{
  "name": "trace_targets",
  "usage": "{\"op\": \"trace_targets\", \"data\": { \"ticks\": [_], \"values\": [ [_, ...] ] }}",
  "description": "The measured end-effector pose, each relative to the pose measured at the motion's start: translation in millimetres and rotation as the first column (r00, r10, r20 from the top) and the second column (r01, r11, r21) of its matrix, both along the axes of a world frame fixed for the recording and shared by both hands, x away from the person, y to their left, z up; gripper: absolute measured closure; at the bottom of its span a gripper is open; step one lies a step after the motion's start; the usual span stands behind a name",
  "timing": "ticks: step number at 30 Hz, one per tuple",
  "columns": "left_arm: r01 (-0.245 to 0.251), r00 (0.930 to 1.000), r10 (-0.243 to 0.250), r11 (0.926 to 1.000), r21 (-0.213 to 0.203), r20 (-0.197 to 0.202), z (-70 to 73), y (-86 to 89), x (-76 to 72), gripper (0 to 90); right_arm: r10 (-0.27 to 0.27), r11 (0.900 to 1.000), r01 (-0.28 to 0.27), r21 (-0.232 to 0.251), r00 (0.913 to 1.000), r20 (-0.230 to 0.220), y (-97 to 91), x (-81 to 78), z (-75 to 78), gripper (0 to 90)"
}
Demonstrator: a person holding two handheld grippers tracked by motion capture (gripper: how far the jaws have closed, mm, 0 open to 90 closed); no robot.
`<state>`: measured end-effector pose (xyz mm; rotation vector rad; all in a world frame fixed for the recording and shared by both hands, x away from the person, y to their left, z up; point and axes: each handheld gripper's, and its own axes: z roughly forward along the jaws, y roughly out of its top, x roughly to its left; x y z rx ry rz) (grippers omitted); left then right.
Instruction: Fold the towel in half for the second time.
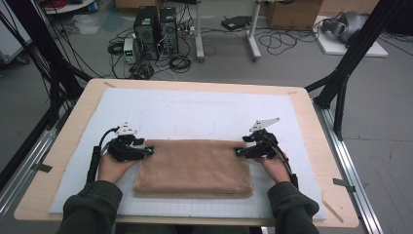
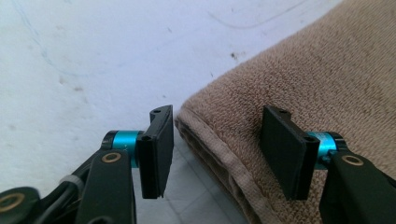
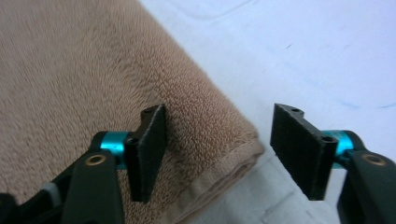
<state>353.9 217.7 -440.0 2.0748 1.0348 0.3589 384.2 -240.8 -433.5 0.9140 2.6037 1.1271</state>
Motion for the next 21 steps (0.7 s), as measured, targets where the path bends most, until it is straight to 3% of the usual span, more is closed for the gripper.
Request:
{"op": "trace_targets", "data": {
  "ticks": [3, 6, 8, 11, 13, 16, 21],
  "values": [
    [-0.008, 0.9998, 0.008, 0.999, -0.043, -0.017, -3.5, 1.7, 0.3, 49.8, 0.029, 0.9994, -0.028, 0.018, 0.9986, -0.045, 2.0, 0.1, -5.4, 51.5],
    [-0.01, 0.9998, 0.009, 0.9969, -0.078, -0.017, -4.9, 3.1, -2.3, 59.6, 0.056, 0.9978, -0.054, 0.039, 0.997, -0.053, 0.4, -2.2, -5.4, 66.0],
    [0.002, 0.9998, -0.004, 0.9964, -0.085, -0.019, -3.8, 2.5, -3.8, 71.2, 0.073, 0.9971, -0.072, 0.027, 0.9966, -0.039, 1.2, -4.2, -2.9, 71.8],
    [-0.003, 0.9997, 0.004, 0.9985, -0.055, 0.026, 1.0, -0.8, -7.9, 79.8, 0.08, 0.9968, -0.08, -0.004, 0.9968, -0.013, 3.7, -7.2, 2.0, 75.1],
    [-0.018, 0.998, 0.022, 0.9983, -0.055, 0.06, 4.4, -3.0, -10.2, 81.1, 0.074, 0.9972, -0.073, 0.013, 0.9972, -0.015, 1.3, -7.1, 4.7, 76.2],
    [-0.042, 0.9955, 0.05, 0.9941, -0.1, 0.081, 11.3, -1.8, -9.7, 81.4, 0.063, 0.9977, -0.063, 0.026, 0.998, -0.007, -2.4, -5.3, 10.7, 76.9],
    [-0.055, 0.9902, 0.068, 0.9921, -0.113, 0.122, 33.5, -2.6, 3.9, 81.3, 0.017, 0.9998, -0.017, 0.009, 0.9981, 0.058, -0.8, 3.4, 31.0, 76.8]
  ]
}}
